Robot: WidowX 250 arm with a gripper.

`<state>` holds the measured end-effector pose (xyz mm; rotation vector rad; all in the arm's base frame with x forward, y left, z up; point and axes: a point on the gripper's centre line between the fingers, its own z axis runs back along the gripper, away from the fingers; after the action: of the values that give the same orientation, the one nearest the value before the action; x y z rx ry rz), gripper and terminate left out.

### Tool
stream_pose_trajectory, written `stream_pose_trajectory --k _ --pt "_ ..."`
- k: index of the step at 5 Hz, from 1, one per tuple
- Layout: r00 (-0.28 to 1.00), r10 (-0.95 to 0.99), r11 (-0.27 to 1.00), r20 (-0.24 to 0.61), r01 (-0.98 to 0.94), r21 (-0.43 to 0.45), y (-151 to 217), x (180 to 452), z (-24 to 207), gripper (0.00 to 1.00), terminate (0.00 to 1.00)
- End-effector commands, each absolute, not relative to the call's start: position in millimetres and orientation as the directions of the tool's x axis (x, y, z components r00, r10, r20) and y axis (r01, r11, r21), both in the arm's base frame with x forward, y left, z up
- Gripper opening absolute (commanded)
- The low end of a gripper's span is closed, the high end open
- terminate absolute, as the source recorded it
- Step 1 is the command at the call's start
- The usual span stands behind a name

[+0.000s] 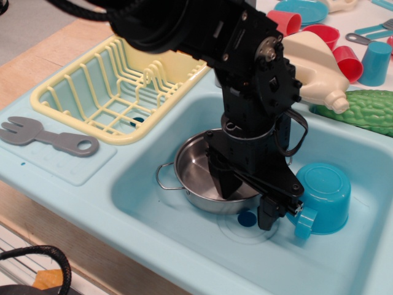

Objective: Put pot or pan from sink into drying rack

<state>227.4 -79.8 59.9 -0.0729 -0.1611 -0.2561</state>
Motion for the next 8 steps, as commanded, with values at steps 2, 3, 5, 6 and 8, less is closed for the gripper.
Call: stream_pose_trajectory --k 2,3,5,6,8 --pt "0.957 -0.232 0.970 0.175 0.241 -0.033 -81.0 227.6 70.2 0.00 0.00" --pt "0.955 -0.231 0.972 0.187 0.236 0.000 -84.4 225.4 78.8 0.00 0.00" --pt "0.934 -0.252 0.967 0.251 0.233 0.106 -95.3 217.5 105.4 0.00 0.00" --pt "0.917 -0.248 0.966 0.312 0.210 0.151 -99.9 210.4 114.4 0.00 0.00" --pt "0.937 -0.218 0.964 0.274 0.164 0.207 -92.8 214.1 145.9 0.00 0.00"
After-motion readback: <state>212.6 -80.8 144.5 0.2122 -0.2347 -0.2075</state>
